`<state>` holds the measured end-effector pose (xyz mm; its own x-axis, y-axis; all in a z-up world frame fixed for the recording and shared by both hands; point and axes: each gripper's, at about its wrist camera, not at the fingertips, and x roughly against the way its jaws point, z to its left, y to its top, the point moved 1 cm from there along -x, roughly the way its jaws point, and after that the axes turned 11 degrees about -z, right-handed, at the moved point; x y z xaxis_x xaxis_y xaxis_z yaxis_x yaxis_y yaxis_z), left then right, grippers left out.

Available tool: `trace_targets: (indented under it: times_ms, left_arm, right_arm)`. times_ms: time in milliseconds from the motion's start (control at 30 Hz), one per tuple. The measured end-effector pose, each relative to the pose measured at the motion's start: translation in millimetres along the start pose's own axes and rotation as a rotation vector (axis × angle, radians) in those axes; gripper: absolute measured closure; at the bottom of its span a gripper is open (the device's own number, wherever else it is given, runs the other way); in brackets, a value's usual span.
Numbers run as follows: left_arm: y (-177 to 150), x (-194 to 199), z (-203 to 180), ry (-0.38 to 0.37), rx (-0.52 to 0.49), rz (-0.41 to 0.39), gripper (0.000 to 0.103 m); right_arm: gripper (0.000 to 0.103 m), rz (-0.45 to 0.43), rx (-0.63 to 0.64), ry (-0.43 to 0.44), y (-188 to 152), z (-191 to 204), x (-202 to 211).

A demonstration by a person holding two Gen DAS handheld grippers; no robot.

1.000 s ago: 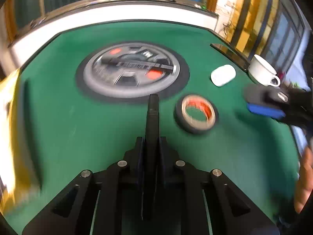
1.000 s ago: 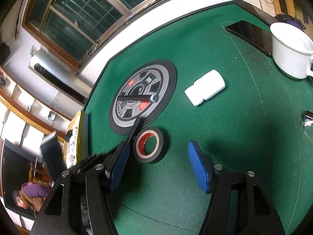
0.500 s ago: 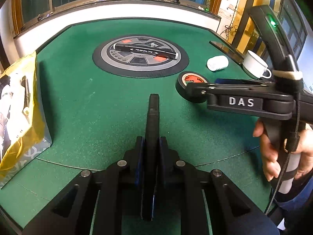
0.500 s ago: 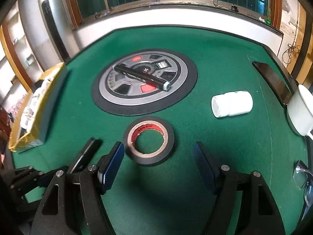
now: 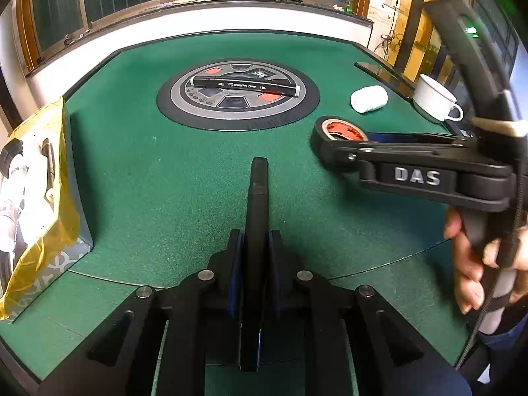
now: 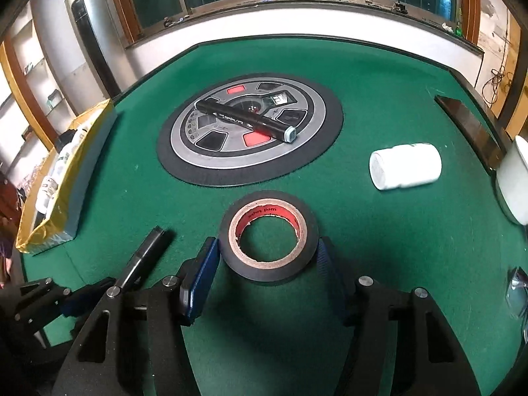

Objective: Organize rigid objects
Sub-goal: 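Grasp the black tape roll with the right gripper while the left holds the marker, then carry the tape roll and the marker in both grippers to the tray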

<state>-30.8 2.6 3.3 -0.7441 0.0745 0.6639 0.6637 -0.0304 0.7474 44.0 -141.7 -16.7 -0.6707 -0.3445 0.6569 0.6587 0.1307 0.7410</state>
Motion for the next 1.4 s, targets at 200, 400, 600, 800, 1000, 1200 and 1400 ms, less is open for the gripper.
trace_targets:
  times_ms: [200,400,600,800,1000,1200,1400]
  left_arm:
    - [0,-1,-5,0.038,-0.001,-0.002,0.089]
    - [-1,0,-10,0.073,-0.028,-0.004,0.09]
    - [-3,9,-12,0.097,-0.029,-0.036,0.091]
    - [-2,19,-15,0.153,-0.052,-0.1,0.091]
    - [-1,23,-15,0.174,-0.056,-0.123,0.09]
    - [-2,25,-15,0.183,-0.057,-0.13,0.09]
    - [-3,30,-12,0.179,-0.034,-0.148,0.09]
  right_arm:
    - [0.048,-0.011,-0.026,0.039,-4,3,14]
    - [0.048,-0.016,-0.027,0.05,-5,7,18]
    - [0.048,-0.029,-0.025,0.049,-4,8,22]
    - [0.048,-0.042,-0.024,0.055,-4,10,26]
    - [0.048,-0.052,-0.019,0.061,-4,12,29]
    - [0.048,-0.057,-0.016,0.066,-5,13,31]
    - [0.048,-0.071,-0.013,0.072,-5,15,34]
